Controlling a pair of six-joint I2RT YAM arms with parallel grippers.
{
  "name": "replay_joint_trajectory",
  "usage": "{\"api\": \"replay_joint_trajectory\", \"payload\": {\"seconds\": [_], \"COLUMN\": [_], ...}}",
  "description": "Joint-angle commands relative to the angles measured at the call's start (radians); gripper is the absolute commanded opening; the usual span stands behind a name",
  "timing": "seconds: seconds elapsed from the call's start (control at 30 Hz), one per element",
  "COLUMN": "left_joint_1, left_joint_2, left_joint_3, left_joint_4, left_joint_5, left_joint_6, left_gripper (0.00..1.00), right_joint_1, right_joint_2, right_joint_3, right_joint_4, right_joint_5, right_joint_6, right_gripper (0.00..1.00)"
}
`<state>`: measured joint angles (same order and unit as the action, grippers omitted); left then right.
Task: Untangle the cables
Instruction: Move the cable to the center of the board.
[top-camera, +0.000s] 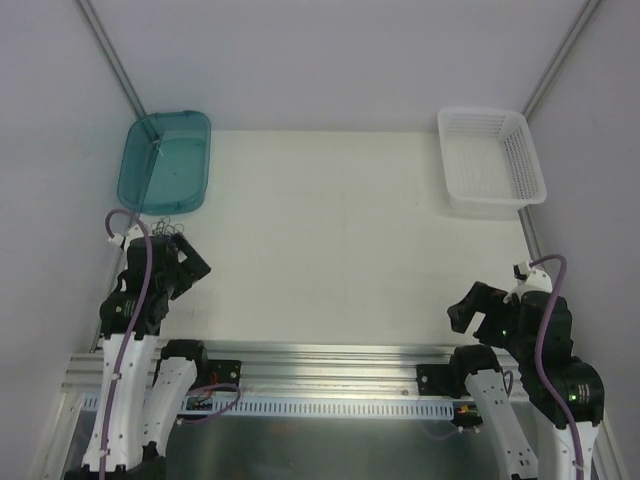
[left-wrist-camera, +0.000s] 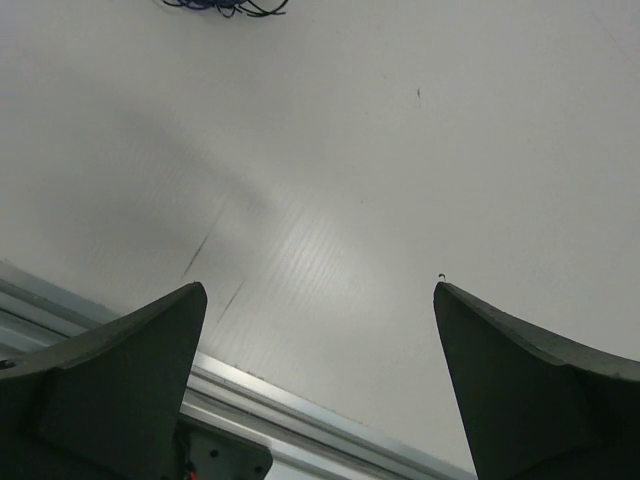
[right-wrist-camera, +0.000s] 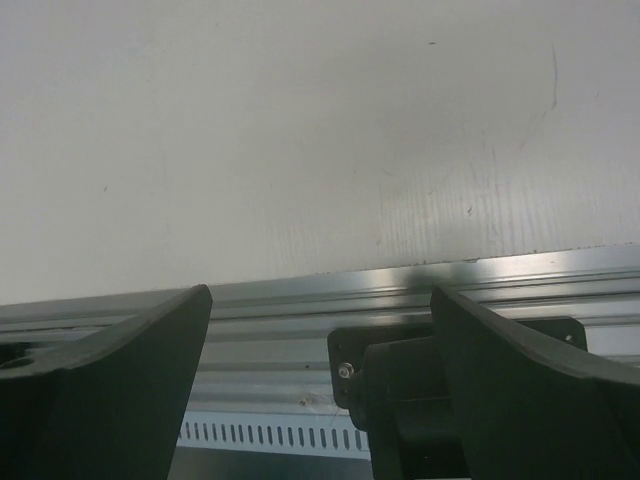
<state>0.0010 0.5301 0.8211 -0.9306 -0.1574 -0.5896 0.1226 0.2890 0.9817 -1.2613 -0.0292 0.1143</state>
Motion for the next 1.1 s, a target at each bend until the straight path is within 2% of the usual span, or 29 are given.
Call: {"api": "replay_joint_trajectory", "payload": {"seconds": [0.0,0.17,0.4,0.57,0.73,0.83,0.87,0.97,1.0,1.07], "left_joint_1": [0.002,0.039,0.181,0.25,0.26,0.26,0.26,0.255,0.248,0.231], "left_joint_2": [0.125,0.37,0.695,0.895,1.042,1.088,1.094,1.096,1.085,1.064], "left_joint_3": [-0.022,-0.033,0.042,0.095,0.148,0.148,0.144,0.124,0.116,0.081], "left_joint_4": [0.206,0.425,0.582,0.654,0.668,0.67,0.668,0.668,0.667,0.667], "left_joint_5": [-0.117,-0.205,-0.197,-0.153,-0.133,-0.097,-0.082,-0.022,-0.015,0.013], "left_joint_6": [0.007,0.039,0.017,0.02,0.008,-0.009,-0.012,-0.009,-0.009,-0.01], "left_gripper": [0.99,0.99,0.99,0.99,0.98,0.79,0.65,0.38,0.22,0.08], "right_joint_1": [-0.006,-0.005,-0.006,-0.005,-0.005,-0.005,-0.005,-0.005,-0.005,-0.006], "right_joint_2": [0.019,0.065,0.039,0.024,0.016,0.015,0.015,0.029,0.032,0.038], "right_joint_3": [0.024,0.049,0.011,-0.038,-0.07,-0.092,-0.104,-0.118,-0.133,-0.147], "right_joint_4": [0.025,0.045,0.121,0.143,0.166,0.191,0.203,0.23,0.24,0.27], "right_joint_5": [0.108,0.166,0.043,-0.009,-0.032,-0.047,-0.066,-0.115,-0.13,-0.175], "right_joint_6": [-0.03,-0.07,-0.073,-0.076,-0.077,-0.079,-0.079,-0.065,-0.064,-0.047], "right_gripper": [0.97,0.97,0.97,0.97,0.97,0.97,0.97,0.97,0.97,0.97]}}
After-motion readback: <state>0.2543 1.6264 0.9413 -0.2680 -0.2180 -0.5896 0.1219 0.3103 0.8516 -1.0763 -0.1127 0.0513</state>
